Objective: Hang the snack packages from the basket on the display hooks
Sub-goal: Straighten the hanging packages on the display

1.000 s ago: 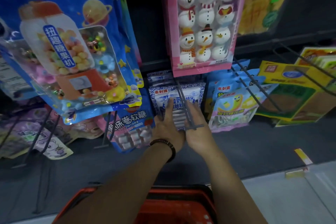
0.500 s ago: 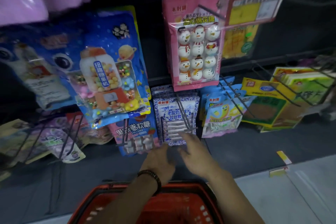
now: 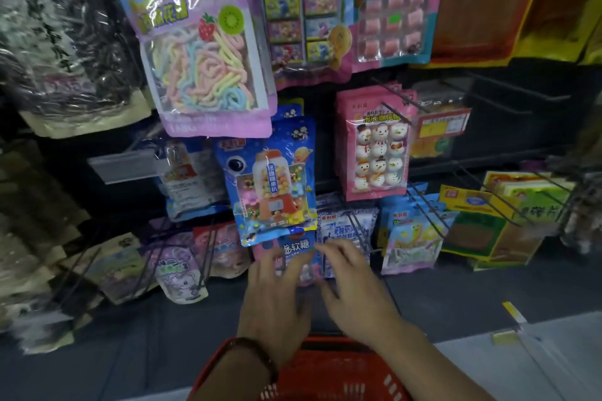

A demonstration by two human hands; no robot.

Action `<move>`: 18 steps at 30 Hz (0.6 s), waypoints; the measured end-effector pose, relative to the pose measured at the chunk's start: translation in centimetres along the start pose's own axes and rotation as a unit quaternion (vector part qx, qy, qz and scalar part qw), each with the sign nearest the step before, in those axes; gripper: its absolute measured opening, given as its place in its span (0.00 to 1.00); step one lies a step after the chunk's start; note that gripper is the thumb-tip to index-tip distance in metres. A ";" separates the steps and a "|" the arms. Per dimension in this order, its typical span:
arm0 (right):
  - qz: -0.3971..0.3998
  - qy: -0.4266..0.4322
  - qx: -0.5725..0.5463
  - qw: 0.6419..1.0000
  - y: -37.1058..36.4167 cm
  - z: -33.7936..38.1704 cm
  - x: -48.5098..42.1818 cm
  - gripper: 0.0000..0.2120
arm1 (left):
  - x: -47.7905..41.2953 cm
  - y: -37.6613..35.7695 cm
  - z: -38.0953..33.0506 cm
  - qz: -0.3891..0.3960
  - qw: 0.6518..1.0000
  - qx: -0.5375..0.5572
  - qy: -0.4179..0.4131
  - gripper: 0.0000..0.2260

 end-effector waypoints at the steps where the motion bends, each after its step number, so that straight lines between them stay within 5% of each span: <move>1: -0.018 0.011 0.014 1.000 0.5 1.0 -0.9 0.28 | -0.8 0.9 0.3 -0.022 0.999 -0.025 0.002 0.33; 6: -0.060 0.021 0.079 0.995 2.0 4.1 -5.4 0.30 | -4.7 3.8 2.3 -0.039 0.993 -0.102 0.041 0.44; 18: 0.034 -0.004 0.118 0.992 1.0 3.7 -12.6 0.37 | -11.1 3.6 4.8 -0.019 0.998 -0.036 0.052 0.46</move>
Point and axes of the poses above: each hand's wrist, its own x-axis away from the middle knuckle, its own y-axis out of the back of the hand, z = x × y, the point moved 3 cm from there along -x, towards the middle knuckle, and after that the axes turned 9 degrees about x, right-handed, at the moved point
